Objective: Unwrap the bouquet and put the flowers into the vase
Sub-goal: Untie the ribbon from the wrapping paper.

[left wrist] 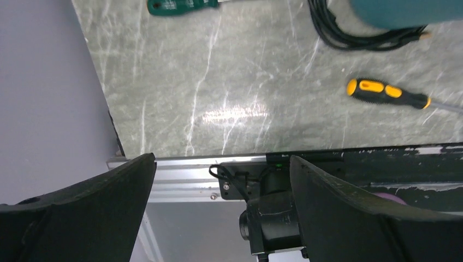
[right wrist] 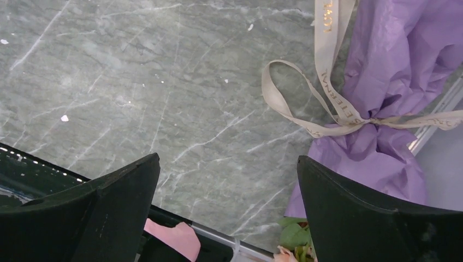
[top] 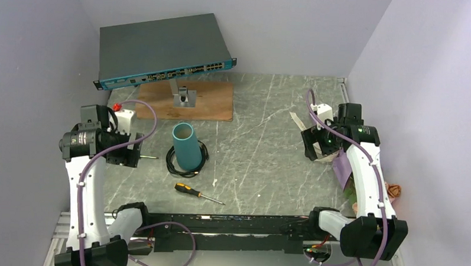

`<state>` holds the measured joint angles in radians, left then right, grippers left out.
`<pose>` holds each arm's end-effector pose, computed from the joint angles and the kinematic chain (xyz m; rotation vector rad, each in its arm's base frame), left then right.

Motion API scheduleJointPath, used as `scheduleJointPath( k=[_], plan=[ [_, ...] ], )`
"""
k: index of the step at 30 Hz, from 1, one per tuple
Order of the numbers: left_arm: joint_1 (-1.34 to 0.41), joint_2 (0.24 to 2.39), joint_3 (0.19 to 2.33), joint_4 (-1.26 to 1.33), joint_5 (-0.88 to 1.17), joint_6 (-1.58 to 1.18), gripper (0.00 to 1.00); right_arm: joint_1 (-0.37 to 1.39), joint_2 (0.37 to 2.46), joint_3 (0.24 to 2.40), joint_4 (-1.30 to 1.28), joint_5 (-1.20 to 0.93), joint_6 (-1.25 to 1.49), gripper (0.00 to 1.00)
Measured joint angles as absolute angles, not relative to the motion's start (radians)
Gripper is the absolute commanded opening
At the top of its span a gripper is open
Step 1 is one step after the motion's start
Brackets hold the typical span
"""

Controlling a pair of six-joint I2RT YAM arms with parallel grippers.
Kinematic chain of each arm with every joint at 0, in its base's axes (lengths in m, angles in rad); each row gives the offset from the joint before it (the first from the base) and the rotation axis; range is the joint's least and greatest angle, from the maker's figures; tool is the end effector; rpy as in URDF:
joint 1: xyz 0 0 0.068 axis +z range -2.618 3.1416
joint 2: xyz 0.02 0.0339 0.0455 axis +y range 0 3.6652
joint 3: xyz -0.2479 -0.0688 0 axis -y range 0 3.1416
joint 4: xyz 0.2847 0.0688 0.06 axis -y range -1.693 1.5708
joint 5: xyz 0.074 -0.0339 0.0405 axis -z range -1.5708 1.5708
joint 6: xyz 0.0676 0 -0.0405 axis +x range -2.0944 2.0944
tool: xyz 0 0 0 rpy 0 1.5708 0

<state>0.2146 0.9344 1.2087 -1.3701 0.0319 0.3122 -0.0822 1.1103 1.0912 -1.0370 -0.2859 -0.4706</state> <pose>0.1912 0.0395 0.3219 0.1406 2.6683 0.1273 0.2647 -0.0027 0.2693 -0.5907 2.4996 0.1711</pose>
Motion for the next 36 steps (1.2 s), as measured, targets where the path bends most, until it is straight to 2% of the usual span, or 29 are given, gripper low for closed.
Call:
scheduleJointPath(
  k=[5,16,24,29,36],
  plan=[
    [0.215,0.999,1.375,-1.375,0.079,0.312,0.99,-0.099,1.178,1.153,-1.058,-0.257,-0.492,1.00],
    [0.215,1.201,1.819,-1.462,0.363,0.456,0.99,-0.346,1.446,1.357,-1.158,-0.213,-0.662,1.00],
    [0.159,1.297,1.884,-1.508,0.482,0.532,0.99,-0.413,1.716,1.536,-1.203,-0.195,-0.712,0.99],
    [-0.008,1.307,1.884,-1.502,0.470,0.529,0.99,-0.410,1.875,1.615,-1.228,-0.215,-0.709,0.93],
    [-0.130,1.306,1.881,-1.459,0.458,0.515,0.98,-0.356,1.966,1.633,-1.234,-0.242,-0.706,0.74]
  ],
)
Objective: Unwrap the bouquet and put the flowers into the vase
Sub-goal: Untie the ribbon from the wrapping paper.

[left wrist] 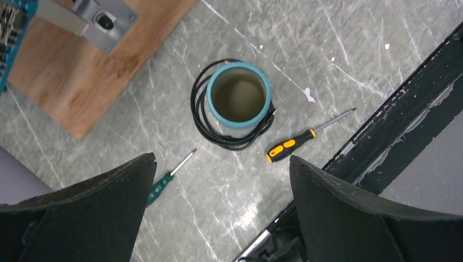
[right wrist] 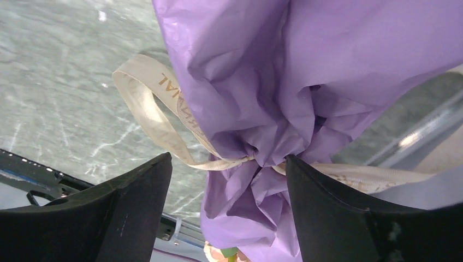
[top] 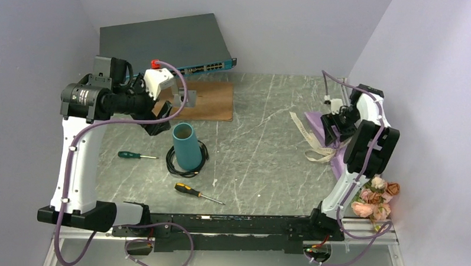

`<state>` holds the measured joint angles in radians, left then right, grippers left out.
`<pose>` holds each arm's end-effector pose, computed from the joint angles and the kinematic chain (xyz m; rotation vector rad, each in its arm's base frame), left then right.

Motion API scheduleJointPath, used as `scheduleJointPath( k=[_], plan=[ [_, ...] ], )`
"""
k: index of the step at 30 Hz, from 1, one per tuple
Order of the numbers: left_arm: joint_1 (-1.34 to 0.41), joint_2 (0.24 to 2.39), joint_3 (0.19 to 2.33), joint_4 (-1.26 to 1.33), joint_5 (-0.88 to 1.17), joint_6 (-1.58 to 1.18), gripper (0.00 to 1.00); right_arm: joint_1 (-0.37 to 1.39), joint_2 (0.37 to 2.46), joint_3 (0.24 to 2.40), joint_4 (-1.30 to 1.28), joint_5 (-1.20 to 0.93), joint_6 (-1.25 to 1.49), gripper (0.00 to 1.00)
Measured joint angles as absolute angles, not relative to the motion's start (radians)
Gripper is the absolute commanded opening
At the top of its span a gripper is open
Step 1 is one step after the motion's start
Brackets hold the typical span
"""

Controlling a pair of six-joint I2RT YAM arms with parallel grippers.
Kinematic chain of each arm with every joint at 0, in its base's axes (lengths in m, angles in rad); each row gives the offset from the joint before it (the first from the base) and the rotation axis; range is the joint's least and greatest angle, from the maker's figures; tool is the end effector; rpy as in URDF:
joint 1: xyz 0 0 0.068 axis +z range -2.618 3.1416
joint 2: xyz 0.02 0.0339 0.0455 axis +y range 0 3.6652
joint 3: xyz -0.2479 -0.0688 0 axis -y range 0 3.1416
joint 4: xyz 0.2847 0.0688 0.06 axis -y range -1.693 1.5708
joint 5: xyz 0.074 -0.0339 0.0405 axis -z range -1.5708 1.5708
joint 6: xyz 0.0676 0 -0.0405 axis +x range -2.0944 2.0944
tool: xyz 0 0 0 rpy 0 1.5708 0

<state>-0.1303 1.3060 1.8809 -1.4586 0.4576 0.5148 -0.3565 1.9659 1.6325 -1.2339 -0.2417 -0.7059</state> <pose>0.2409 -0.0617 0.4538 0.9349 2.1767 -0.3783 0.3848 -0.1260 0.1662 -0.5221 2.9545 0.3115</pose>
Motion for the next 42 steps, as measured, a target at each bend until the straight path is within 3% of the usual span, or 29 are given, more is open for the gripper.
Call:
scheduleJointPath(
  k=[2,6,21,32,42],
  plan=[
    [-0.145,1.301,1.865,-1.427,0.468,0.512,0.95,-0.316,1.965,1.632,-1.237,-0.254,-0.707,0.68],
    [-0.188,1.287,1.807,-1.370,0.500,0.511,0.91,-0.202,1.964,1.607,-1.235,-0.305,-0.697,0.64],
    [-0.481,1.237,1.523,-1.108,0.545,0.545,0.71,0.143,1.962,1.588,-1.204,-0.567,-0.519,0.65],
    [-0.755,1.250,1.380,-0.854,0.553,0.655,0.62,0.031,1.812,1.667,-1.157,-0.682,-0.411,0.64],
    [-0.968,1.423,1.209,-0.604,0.548,0.748,0.54,-0.091,1.809,1.579,-1.084,-0.636,-0.345,0.64]
  ],
)
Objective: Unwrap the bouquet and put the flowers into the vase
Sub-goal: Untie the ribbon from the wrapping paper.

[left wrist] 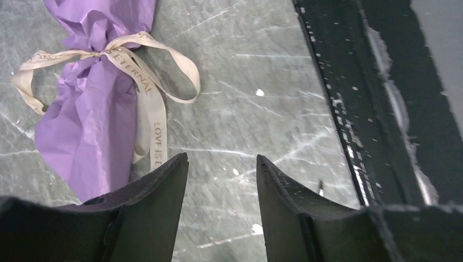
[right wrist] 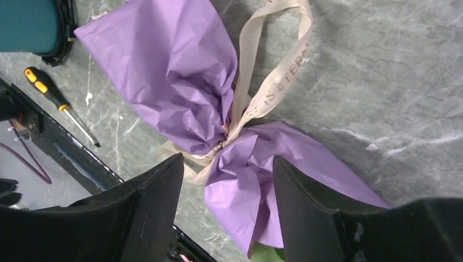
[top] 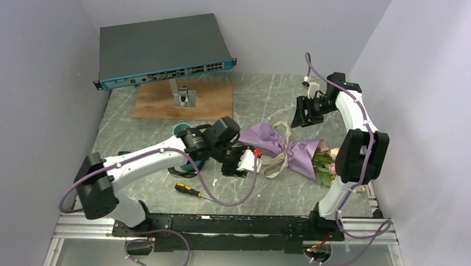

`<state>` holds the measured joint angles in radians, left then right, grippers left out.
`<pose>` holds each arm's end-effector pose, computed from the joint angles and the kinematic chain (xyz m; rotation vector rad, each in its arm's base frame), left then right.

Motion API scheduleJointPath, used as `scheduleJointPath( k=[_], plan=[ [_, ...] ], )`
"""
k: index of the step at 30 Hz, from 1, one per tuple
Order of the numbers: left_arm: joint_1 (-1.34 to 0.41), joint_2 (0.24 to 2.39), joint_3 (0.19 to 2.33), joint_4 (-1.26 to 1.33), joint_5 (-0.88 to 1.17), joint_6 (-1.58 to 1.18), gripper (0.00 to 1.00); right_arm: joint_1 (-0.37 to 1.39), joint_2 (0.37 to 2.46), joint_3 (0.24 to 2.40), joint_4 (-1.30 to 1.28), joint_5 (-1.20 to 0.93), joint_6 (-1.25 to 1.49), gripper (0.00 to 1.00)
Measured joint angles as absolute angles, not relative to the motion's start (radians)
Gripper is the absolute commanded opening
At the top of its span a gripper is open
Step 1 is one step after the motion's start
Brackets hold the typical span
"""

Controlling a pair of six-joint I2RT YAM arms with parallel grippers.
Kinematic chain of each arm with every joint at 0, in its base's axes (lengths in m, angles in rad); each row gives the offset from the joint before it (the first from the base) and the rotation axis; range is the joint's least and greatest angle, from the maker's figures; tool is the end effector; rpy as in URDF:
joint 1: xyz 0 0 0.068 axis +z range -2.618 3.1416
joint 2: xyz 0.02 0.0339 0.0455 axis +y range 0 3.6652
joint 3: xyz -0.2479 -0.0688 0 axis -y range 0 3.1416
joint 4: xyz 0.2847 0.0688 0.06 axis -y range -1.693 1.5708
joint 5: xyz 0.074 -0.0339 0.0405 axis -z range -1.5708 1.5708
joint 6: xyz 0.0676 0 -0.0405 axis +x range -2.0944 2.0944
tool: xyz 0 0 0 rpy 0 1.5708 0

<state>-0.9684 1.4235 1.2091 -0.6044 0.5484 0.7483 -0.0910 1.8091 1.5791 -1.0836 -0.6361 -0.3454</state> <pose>0.1775 -0.3203 0.2606 1.9483 1.3382 -0.7586 0.4040 0.0035 0.2238 -0.4486 2.6174 0.7785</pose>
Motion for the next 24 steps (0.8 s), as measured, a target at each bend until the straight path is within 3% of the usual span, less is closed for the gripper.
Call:
scheduleJointPath(
  k=[10,14,18,24],
  plan=[
    [-0.972,1.647,1.182,-0.388,0.521,0.790,0.52,-0.083,2.012,1.597,-0.980,-0.629,-0.250,0.66],
    [-0.972,1.731,1.185,-0.350,0.509,0.789,0.53,-0.077,2.139,1.679,-0.971,-0.637,-0.240,0.47],
    [-0.968,1.792,1.190,-0.329,0.494,0.792,0.54,-0.076,2.210,1.721,-0.967,-0.696,-0.234,0.35],
    [-0.916,1.830,1.190,-0.290,0.492,0.793,0.54,-0.089,2.109,1.625,-0.901,-0.803,-0.223,0.26]
  ],
)
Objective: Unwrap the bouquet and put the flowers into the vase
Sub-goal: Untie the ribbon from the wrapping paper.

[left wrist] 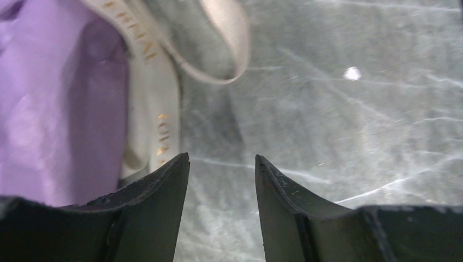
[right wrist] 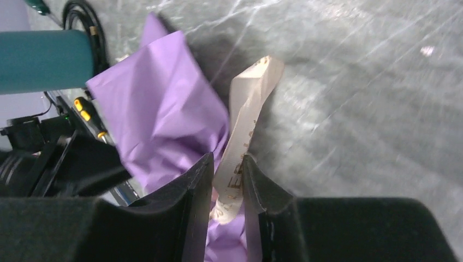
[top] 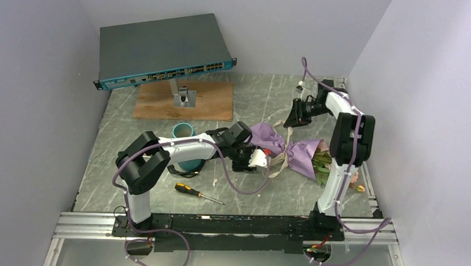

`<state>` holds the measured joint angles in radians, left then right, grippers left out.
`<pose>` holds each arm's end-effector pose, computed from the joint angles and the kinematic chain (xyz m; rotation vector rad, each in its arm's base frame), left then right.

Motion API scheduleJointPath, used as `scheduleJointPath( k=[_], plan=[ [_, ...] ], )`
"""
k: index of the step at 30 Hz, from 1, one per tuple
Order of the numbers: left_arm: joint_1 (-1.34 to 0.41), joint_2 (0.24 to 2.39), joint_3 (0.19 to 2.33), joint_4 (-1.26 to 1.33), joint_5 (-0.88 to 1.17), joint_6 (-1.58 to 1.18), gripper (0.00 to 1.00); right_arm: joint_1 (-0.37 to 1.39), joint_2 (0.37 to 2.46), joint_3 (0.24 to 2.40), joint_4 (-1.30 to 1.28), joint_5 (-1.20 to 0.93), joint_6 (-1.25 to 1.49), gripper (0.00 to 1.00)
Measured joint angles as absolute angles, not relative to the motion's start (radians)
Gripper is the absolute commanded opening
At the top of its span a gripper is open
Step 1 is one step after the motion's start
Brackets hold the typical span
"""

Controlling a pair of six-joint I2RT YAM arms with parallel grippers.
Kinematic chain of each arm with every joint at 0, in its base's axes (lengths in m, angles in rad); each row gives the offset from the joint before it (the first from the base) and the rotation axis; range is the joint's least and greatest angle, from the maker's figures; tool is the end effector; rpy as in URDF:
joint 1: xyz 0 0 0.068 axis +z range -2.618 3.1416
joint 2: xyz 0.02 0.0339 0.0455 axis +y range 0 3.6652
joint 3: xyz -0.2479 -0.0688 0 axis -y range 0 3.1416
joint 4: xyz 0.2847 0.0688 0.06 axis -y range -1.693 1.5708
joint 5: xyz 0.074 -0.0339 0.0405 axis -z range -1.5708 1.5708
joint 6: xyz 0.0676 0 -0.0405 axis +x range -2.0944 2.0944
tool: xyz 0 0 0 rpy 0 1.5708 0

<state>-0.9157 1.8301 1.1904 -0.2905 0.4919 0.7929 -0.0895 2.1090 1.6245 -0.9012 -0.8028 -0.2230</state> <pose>0.2352 -0.3586 0.1242 1.9857 1.4582 -0.6651 0.4518 0.0083 0.1280 -0.2800 2.6285 1.0693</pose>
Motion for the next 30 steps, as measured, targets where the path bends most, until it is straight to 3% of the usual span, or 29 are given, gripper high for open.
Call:
scheduleJointPath(
  k=[7,11,18,30],
  plan=[
    [-0.836,1.821,1.123,-0.208,0.482,0.800,0.53,-0.128,1.756,1.390,-0.767,-0.856,-0.215,0.24],
    [-0.841,1.821,1.114,-0.195,0.484,0.809,0.54,-0.133,1.656,1.327,-0.698,-0.863,-0.212,0.23],
    [-0.842,1.846,1.122,-0.163,0.485,0.835,0.60,-0.144,1.703,1.315,-0.719,-0.811,-0.252,0.34],
    [-0.828,1.990,1.263,-0.152,0.492,0.791,0.71,-0.125,1.866,1.446,-0.934,-0.812,-0.397,0.42]
  ],
)
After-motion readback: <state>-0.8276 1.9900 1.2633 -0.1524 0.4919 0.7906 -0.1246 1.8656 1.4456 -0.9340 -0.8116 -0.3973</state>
